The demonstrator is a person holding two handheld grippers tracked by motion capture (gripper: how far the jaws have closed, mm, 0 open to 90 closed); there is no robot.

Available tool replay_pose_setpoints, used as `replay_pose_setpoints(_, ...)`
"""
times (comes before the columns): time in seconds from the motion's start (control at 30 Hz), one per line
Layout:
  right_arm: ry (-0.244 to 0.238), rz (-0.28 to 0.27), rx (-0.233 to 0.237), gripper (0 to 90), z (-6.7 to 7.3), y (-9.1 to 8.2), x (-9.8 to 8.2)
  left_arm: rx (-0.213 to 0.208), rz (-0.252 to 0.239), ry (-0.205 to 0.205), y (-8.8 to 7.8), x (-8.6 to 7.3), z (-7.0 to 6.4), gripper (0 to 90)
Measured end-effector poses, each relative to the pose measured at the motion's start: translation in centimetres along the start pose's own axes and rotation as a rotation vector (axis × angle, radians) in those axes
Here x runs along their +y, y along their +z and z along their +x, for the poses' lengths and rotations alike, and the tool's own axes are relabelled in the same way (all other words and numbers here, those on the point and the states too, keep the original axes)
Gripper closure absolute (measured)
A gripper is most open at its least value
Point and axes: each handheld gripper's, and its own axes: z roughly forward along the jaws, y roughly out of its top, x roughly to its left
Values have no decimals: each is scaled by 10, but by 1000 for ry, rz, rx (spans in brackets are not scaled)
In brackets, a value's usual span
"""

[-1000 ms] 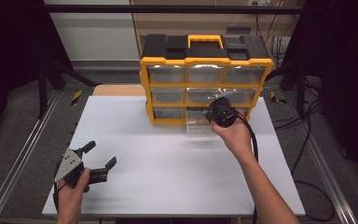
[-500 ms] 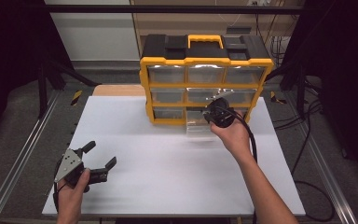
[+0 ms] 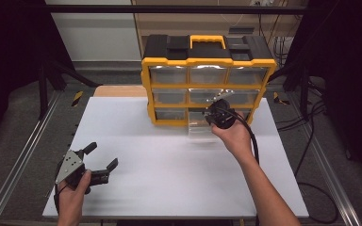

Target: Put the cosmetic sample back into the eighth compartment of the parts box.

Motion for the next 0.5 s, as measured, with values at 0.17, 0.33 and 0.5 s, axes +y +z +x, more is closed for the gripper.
replay_pose_setpoints(0.17,4,18,9,811,1,3,0,-1,0,0,0,0,0,17)
replay_pose_setpoints(0.33,1,24,14,811,3,5,0,-1,-1,1,0,0,0,17)
replay_pose_setpoints(0.5,-2,34,13,811,4,8,0,-3,-1,1,0,0,-1,18)
